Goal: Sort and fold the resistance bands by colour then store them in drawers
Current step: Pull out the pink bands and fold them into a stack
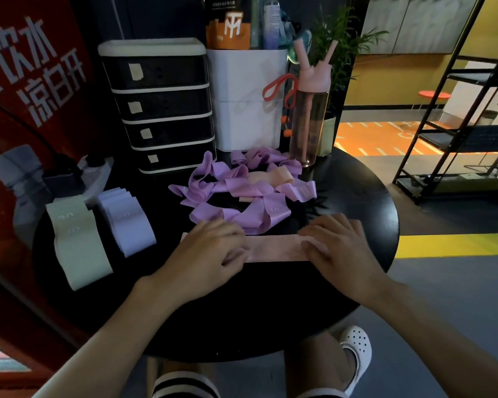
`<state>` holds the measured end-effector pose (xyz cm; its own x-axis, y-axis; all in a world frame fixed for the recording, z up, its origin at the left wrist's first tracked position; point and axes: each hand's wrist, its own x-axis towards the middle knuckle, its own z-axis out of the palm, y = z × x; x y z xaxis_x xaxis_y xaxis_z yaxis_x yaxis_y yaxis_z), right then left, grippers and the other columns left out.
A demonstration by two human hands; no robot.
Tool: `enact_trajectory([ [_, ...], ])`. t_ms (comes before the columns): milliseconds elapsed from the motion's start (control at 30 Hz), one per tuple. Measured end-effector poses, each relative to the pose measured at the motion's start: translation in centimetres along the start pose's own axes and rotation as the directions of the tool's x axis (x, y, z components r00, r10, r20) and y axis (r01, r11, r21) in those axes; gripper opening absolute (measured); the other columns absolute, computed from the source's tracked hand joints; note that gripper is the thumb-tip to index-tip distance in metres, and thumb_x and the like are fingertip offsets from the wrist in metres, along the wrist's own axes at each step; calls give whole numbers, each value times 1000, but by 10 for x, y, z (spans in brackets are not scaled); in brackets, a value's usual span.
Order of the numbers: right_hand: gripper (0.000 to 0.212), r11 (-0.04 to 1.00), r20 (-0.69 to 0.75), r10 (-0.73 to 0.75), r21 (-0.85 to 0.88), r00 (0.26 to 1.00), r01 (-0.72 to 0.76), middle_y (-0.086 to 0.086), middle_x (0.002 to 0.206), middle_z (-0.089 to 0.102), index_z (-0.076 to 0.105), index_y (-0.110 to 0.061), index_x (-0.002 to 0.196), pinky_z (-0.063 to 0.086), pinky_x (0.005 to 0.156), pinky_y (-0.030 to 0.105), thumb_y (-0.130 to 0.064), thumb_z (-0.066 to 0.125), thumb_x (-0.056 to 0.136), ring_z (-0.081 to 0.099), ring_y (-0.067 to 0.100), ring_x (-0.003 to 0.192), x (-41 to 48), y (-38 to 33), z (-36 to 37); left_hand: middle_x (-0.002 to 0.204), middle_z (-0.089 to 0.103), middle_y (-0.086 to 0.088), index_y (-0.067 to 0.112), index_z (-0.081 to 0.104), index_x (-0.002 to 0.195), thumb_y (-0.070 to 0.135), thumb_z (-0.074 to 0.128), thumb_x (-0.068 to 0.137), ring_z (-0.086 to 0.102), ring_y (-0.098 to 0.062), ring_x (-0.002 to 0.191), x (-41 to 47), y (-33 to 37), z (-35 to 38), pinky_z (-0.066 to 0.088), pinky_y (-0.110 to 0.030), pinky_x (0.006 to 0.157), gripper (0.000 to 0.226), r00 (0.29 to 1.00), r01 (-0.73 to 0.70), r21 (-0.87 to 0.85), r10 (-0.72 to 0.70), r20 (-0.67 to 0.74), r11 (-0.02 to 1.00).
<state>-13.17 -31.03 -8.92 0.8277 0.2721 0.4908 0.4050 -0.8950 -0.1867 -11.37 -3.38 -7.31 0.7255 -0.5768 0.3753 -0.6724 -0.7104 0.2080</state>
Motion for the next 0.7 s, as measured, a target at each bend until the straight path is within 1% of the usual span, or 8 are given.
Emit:
enact_trajectory([
  [100,29,999,75,-34,-28,997,36,-13,106,56,67,-32,104,30,85,28,-45,42,93,54,13,99,-1,-3,6,97,60,15,24,69,88,35,56,89,53,-8,94,1,-1,3,40,-17,77,17,999,27,-17,-27,27,999],
  [167,30,999,102,-28,-39,994,32,-13,106,55,66,-32,102,29,83,26,-46,40,93,54,12,97,0,-4,6,89,57,13,21,65,80,42,49,87,52,-9,87,4,-1,2,44,-27,76,27,998,33,13,-34,46,999],
  [233,31,999,124,-14,-45,992,20,-14,106,55,66,-33,101,28,82,26,-46,40,92,53,11,97,1,-6,6,84,55,13,22,64,77,38,55,86,50,-8,84,11,3,1,41,-29,79,21,998,57,1,-57,23,998],
  [300,30,998,139,-11,-63,990,20,-16,104,55,66,-34,100,26,81,25,-47,40,91,54,10,96,4,-8,3,90,59,14,23,69,85,30,61,87,51,-8,89,23,8,0,38,-29,79,11,994,99,-62,-102,-35,993],
  [400,20,1000,150,11,-24,989,-8,-17,99,57,66,-34,94,22,79,26,-42,48,92,53,8,97,17,-10,-4,107,63,6,20,70,99,28,57,90,56,-20,102,55,10,3,44,-41,86,17,978,168,-68,-175,-114,983],
  [533,17,978,102,72,189,992,-90,-11,89,64,67,-24,86,46,80,37,-32,54,93,58,12,84,61,-7,-8,137,51,0,25,54,134,37,49,95,46,-25,128,96,-6,17,39,-45,100,41,941,336,2,-336,-36,942],
  [567,14,964,96,97,240,991,-117,-10,87,64,66,-22,84,49,76,34,-27,56,93,59,11,78,75,-4,-6,142,47,-1,26,48,139,39,47,95,43,-27,132,100,-11,23,37,-45,102,46,934,358,27,-358,-5,933],
  [700,8,915,116,227,314,967,-252,-6,84,63,68,-20,89,40,64,11,-16,62,94,58,4,73,130,12,4,145,42,-3,31,40,144,49,43,97,39,-31,134,96,-19,47,34,-47,104,50,911,389,101,-399,108,916],
])
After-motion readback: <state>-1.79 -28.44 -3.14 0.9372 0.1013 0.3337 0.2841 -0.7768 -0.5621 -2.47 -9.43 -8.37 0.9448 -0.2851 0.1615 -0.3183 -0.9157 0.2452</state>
